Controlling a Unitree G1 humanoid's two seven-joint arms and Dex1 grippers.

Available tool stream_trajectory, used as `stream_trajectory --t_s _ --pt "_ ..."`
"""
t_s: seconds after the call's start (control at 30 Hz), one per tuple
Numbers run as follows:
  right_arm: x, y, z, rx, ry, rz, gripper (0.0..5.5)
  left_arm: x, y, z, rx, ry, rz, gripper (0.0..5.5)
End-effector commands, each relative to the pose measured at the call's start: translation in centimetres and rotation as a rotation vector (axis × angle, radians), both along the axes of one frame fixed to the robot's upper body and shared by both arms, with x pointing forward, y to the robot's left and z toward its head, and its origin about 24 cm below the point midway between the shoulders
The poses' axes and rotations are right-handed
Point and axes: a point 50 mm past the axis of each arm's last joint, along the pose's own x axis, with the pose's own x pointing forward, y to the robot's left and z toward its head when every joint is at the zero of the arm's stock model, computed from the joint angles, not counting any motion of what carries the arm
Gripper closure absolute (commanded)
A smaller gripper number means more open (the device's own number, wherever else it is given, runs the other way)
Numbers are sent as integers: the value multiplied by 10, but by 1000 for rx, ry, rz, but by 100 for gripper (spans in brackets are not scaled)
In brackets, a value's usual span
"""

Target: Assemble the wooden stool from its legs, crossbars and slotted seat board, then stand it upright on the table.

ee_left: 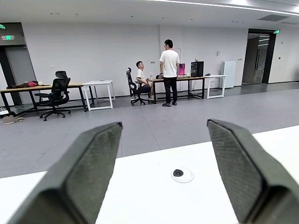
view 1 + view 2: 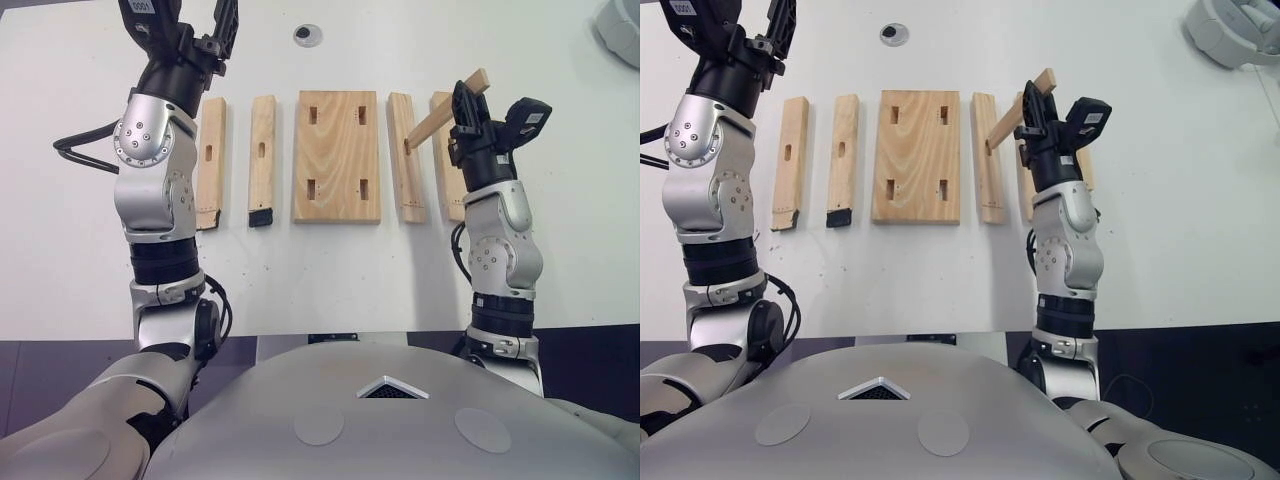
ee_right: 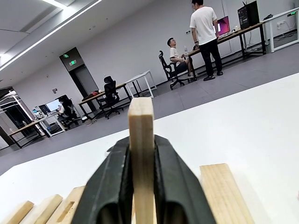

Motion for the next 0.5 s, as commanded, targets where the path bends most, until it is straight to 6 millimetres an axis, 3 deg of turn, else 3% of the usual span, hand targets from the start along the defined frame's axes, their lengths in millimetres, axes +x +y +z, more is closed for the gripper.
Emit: stream_trajectory --t_s 0.03,0.4,0.5 --pt "-1 2 -5 16 12 -7 508 2 0 -3 20 24 -2 214" --pt "-2 -4 -25 -96 104 -75 508 3 -1 -2 31 21 -8 214" --pt "-3 -4 -31 -260 113 -30 508 3 -1 -2 42 18 -6 214"
